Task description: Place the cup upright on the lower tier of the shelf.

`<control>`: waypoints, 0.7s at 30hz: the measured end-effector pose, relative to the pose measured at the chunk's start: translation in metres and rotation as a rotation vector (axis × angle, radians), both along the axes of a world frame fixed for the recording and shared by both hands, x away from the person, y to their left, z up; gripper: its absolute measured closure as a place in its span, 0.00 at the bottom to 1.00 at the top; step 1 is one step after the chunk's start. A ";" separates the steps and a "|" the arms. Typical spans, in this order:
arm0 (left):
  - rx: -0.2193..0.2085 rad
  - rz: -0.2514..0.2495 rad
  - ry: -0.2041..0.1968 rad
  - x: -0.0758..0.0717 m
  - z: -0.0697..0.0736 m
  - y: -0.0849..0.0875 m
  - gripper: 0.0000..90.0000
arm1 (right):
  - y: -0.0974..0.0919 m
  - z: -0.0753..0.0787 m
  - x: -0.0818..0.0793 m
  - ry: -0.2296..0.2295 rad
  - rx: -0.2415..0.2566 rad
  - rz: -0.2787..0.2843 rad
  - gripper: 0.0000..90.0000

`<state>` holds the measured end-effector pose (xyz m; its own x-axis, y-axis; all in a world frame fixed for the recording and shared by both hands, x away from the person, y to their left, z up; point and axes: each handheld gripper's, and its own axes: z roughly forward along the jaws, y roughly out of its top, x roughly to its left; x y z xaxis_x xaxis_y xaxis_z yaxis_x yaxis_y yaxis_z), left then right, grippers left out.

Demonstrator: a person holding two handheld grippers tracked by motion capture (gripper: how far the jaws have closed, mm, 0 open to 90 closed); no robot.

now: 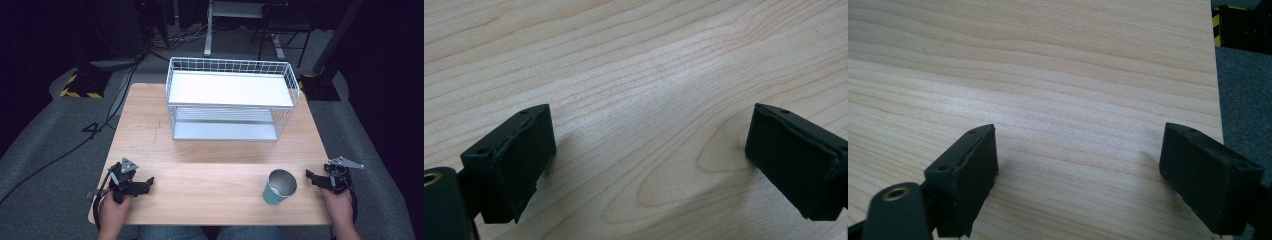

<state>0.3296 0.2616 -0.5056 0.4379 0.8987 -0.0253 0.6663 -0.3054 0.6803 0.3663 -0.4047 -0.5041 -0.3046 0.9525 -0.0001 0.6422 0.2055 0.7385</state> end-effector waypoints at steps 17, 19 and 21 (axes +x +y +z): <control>0.002 -0.025 0.004 0.001 0.000 0.000 0.06 | 0.000 0.000 0.000 -0.001 0.000 -0.014 0.19; 0.001 -0.026 0.005 0.001 0.000 0.000 0.06 | -0.001 0.000 0.000 -0.002 0.000 -0.014 0.19; 0.002 -0.026 0.005 0.001 0.000 0.000 0.06 | -0.001 0.000 0.000 -0.001 0.000 -0.014 0.19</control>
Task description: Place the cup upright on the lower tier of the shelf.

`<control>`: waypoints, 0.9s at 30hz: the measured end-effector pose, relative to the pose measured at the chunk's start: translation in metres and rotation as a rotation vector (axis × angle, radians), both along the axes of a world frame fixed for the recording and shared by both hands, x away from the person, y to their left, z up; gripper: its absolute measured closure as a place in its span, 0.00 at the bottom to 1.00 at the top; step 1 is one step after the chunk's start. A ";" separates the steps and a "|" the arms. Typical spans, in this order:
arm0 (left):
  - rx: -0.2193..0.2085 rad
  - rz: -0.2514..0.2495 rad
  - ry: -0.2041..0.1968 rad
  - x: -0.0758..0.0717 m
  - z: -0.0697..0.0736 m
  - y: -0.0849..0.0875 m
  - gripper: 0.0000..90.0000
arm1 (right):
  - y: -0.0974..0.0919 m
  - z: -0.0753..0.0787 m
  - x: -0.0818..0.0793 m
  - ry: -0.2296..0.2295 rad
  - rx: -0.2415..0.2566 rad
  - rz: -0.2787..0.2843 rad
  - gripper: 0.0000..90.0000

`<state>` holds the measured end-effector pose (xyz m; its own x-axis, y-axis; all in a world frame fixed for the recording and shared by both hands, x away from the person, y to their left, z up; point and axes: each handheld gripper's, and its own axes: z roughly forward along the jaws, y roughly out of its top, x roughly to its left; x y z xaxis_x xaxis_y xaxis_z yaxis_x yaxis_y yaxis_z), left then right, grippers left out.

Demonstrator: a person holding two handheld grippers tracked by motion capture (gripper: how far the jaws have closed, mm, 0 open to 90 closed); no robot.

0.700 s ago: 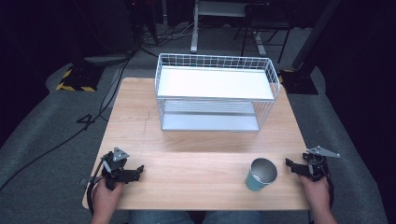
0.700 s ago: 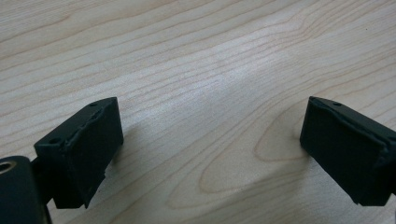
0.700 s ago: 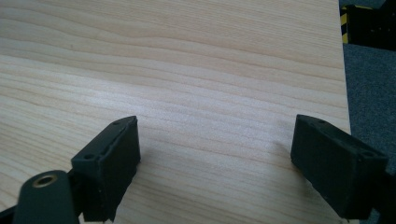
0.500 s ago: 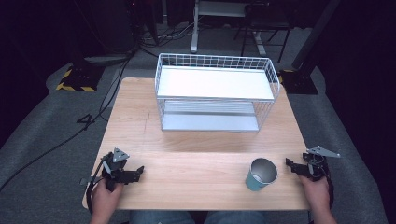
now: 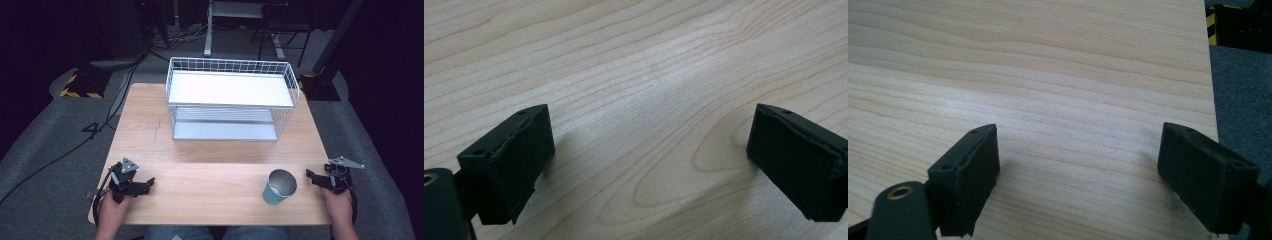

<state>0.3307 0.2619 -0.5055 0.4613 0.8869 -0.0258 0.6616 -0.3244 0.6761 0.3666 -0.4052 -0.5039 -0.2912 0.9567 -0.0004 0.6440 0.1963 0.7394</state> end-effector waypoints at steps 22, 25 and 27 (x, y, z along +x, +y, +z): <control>-0.001 0.002 -0.001 0.000 0.000 -0.001 0.06 | 0.004 0.020 -0.037 -0.051 0.054 0.039 0.20; -0.001 0.002 -0.001 0.000 0.000 -0.001 0.06 | 0.005 0.024 -0.043 -0.059 0.061 0.042 0.20; -0.002 0.003 -0.001 0.000 0.000 -0.001 0.06 | 0.007 0.028 -0.050 -0.067 0.070 0.050 0.20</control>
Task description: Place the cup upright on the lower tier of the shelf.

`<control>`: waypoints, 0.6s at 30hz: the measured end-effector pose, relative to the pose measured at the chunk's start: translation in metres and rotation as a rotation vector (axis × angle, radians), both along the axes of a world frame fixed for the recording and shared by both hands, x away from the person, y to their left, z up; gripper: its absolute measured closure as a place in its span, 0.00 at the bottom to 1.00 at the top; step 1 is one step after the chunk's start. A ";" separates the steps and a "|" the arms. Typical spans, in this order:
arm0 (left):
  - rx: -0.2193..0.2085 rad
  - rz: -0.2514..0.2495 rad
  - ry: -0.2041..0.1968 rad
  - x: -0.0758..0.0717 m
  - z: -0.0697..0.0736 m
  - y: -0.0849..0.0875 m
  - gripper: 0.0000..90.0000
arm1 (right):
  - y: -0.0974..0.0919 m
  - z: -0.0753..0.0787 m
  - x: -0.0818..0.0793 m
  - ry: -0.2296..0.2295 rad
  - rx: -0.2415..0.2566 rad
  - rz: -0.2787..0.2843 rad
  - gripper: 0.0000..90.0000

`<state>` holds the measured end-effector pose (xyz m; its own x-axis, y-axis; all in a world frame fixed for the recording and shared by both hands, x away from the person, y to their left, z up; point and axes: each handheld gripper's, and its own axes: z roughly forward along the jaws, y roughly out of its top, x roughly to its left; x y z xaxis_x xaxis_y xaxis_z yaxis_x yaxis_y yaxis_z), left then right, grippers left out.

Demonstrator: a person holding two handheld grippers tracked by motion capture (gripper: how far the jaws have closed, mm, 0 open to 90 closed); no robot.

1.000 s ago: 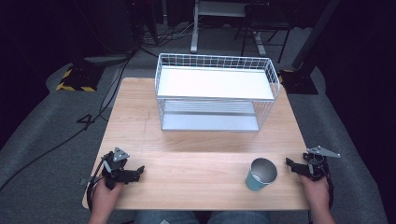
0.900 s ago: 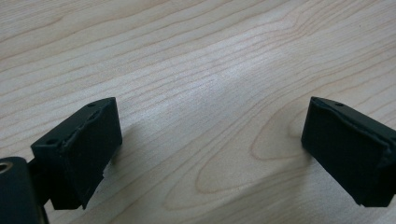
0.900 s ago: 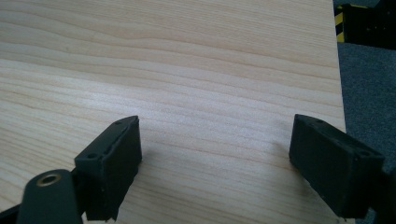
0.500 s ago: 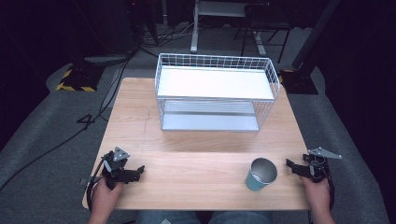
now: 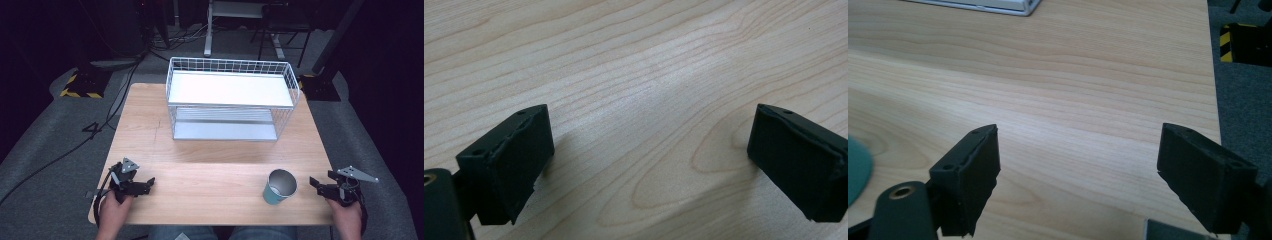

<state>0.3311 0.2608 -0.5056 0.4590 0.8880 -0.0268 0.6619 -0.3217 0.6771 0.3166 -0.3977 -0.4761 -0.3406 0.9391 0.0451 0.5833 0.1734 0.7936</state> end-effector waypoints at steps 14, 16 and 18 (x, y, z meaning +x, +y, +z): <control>0.001 0.000 0.000 0.000 0.000 0.000 0.06 | 0.022 0.019 -0.036 -0.047 0.023 0.074 0.20; 0.002 -0.007 0.000 0.000 0.000 0.000 0.06 | 0.026 0.020 -0.040 -0.051 0.035 0.083 0.20; 0.005 -0.010 0.003 0.001 0.000 0.000 0.04 | 0.030 0.022 -0.043 -0.052 0.038 0.097 0.20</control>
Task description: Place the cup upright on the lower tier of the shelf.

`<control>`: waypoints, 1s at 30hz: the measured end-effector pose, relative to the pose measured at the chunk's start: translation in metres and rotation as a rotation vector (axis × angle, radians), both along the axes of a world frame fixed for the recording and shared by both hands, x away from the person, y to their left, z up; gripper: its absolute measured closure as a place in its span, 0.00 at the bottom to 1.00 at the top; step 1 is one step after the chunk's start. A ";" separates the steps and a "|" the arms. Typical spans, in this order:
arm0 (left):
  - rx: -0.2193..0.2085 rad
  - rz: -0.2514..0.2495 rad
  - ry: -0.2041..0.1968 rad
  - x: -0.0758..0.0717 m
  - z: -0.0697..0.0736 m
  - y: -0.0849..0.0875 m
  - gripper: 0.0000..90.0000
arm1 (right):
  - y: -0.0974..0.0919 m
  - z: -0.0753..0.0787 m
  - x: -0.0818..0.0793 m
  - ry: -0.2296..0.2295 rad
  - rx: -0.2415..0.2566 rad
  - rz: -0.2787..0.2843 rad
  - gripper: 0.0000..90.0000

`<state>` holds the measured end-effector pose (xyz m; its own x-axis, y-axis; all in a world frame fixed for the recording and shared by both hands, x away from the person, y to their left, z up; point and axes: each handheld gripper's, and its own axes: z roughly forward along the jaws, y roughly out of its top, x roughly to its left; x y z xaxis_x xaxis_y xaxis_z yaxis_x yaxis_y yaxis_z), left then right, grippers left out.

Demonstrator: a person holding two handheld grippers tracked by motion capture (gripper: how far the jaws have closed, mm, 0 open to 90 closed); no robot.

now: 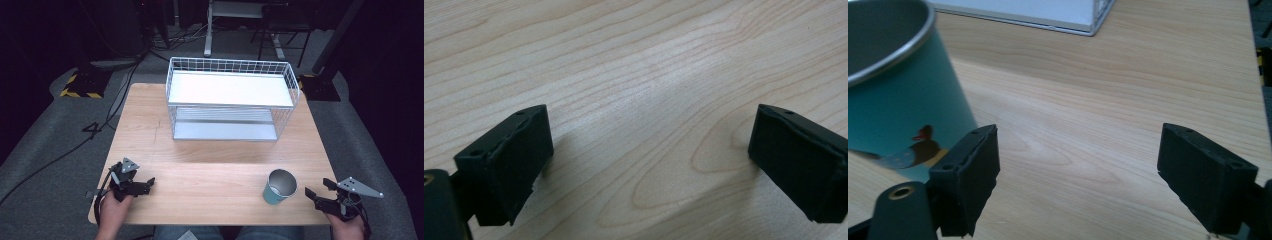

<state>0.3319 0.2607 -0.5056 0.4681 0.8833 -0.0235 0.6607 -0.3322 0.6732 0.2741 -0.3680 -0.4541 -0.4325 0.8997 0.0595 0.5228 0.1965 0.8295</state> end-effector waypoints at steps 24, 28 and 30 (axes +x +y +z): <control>0.001 0.041 0.008 0.003 0.000 -0.005 0.02 | 0.056 0.002 -0.025 -0.010 -0.010 0.193 0.11; 0.001 0.038 0.009 0.004 0.000 -0.005 0.02 | 0.064 -0.001 -0.023 -0.006 -0.012 0.193 0.06; 0.001 0.037 0.009 0.004 0.000 -0.005 0.02 | 0.068 -0.004 -0.022 -0.003 -0.013 0.198 0.06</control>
